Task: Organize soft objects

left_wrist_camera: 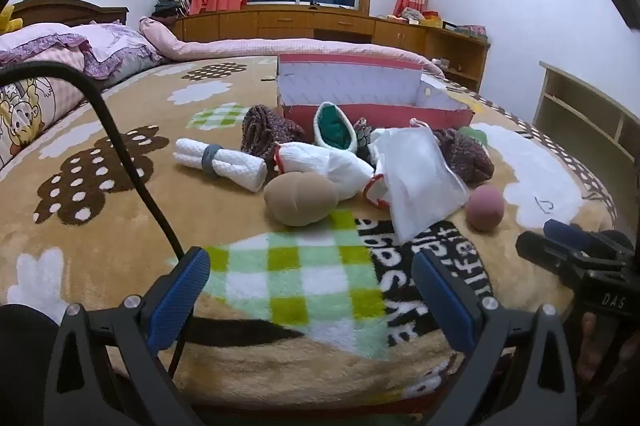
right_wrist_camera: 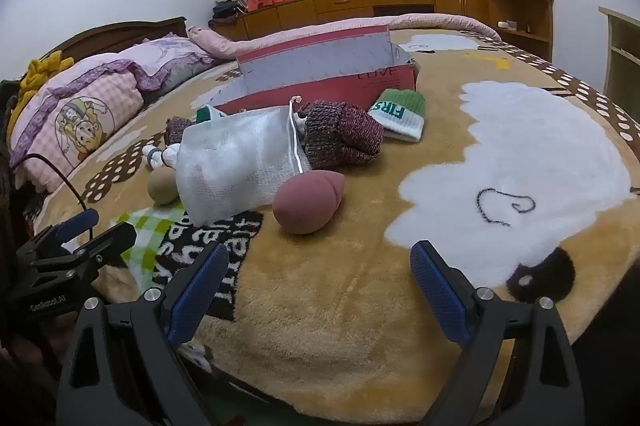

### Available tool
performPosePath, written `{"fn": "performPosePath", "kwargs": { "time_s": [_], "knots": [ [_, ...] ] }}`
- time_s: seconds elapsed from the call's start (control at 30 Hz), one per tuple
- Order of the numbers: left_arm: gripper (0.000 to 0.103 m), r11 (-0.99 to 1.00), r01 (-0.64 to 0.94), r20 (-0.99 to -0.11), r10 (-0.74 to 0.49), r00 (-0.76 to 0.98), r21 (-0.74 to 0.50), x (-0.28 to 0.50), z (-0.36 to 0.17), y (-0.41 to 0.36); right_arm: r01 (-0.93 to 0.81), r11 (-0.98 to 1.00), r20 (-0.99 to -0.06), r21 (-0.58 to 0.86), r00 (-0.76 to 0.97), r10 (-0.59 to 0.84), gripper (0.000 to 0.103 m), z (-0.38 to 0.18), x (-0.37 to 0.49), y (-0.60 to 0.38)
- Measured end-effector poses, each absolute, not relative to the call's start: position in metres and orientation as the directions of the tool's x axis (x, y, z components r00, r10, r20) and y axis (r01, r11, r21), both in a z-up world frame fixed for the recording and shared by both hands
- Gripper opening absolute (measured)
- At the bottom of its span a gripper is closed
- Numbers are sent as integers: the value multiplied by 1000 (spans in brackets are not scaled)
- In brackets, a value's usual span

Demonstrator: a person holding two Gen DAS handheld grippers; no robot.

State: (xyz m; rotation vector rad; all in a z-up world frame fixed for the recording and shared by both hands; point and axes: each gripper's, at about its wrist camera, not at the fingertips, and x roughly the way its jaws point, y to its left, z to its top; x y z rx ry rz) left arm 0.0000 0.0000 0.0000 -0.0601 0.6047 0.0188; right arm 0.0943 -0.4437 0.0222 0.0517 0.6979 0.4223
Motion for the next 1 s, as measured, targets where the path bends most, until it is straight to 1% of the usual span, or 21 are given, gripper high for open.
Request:
{"fn": "performPosePath", "kwargs": {
  "time_s": [0.07,0.13,0.17,0.63,1.0],
  "knots": [
    [103,998,-38,-569,0,823,-56,0,0,0,-357,909,-605,215,682,411,94,22,95,-445],
    [103,998,-39,-570,1,822,-56,-1,0,0,-357,910,-606,211,683,408,94,22,94,-446],
    [103,997,-42,-587,0,810,-58,2,0,1,-357,911,-605,208,685,407,94,22,94,-446],
    [103,997,-49,-586,3,811,-63,10,0,-2,-358,912,-617,203,676,402,94,20,95,-444],
    [103,996,-48,-582,-7,813,-80,3,-2,5,-360,912,-621,198,673,401,94,17,93,-440]
  ]
}}
